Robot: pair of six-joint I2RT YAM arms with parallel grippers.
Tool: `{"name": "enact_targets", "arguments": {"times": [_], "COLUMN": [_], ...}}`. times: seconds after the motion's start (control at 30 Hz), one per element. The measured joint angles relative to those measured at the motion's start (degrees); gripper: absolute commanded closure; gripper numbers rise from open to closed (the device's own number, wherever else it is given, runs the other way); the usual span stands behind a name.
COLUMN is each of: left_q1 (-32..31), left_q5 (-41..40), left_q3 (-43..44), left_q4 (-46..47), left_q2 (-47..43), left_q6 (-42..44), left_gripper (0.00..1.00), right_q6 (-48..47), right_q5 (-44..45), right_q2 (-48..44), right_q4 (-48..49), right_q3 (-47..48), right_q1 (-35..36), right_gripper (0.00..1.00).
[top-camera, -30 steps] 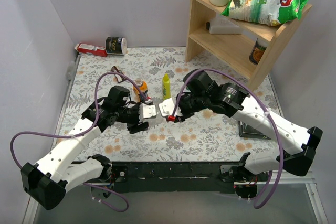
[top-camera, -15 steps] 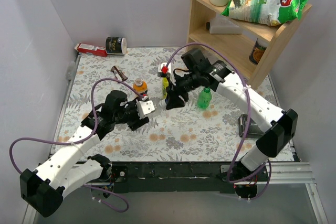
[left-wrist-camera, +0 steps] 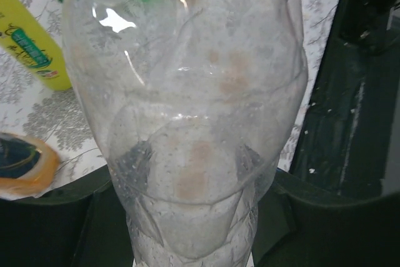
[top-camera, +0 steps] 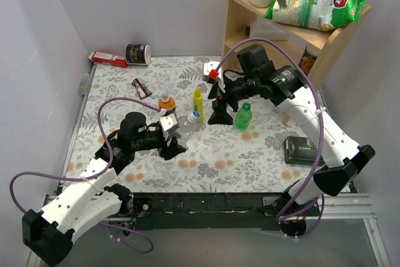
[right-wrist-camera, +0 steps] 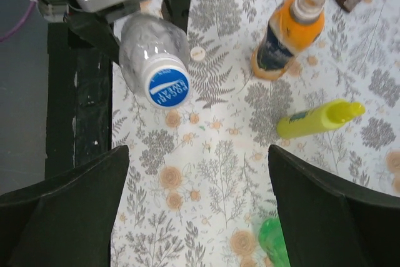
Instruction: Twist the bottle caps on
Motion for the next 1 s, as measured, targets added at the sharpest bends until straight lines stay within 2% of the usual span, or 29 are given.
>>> {"name": "enact_targets", "arguments": {"times": [0.17,0.47,0.77,1.0], "left_q1": [0.2,0.42,2.4,5.51], "left_q5": [4.42,6.47,6.62,8.55], "left_q3": [-0.26,-0.26,-0.24,-0.24], "left_q4": [2.86,3.74,6.47,8.59], "left_q2": [0.33,0.98,2.95,4.35], "left_q6": [-5.11,-6.82,-9.31,-13.38], "left_gripper": [1.0,1.0,1.0,1.0], "right_q6": [0.92,3.48,4.24,4.15], "right_q5": [-4.48,-9.79,-11.21,-7.28], "right_q2": [-1.4,0.57,0.57,-0.66], "right_q4": [5.7,12.83,14.45,15.63], "right_q3": [-1.01,-4.63,-6.95,-9.92], "right_q1": [0.28,1.77,4.26,4.11], "right_gripper": [0.02,0.02,0.02,0.02]}}
